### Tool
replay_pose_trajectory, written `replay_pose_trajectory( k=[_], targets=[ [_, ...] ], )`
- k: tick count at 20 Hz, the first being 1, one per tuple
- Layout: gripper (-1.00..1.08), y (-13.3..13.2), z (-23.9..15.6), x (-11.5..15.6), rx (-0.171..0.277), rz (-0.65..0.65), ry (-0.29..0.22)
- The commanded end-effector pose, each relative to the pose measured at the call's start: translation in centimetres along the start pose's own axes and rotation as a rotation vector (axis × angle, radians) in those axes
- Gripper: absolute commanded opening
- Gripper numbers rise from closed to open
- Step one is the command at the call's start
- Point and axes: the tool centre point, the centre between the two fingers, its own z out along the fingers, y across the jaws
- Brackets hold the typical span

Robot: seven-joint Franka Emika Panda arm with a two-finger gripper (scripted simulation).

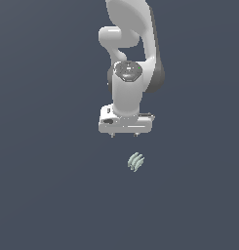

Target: Pick up the object and move it to a goal position.

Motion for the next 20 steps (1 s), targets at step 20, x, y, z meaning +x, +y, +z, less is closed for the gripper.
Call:
replay_pose_trajectory(
  k=[20],
  targets=[
    [1.00, -2.6, 1.3, -0.1, -0.006, -0.035, -0.019]
  ],
)
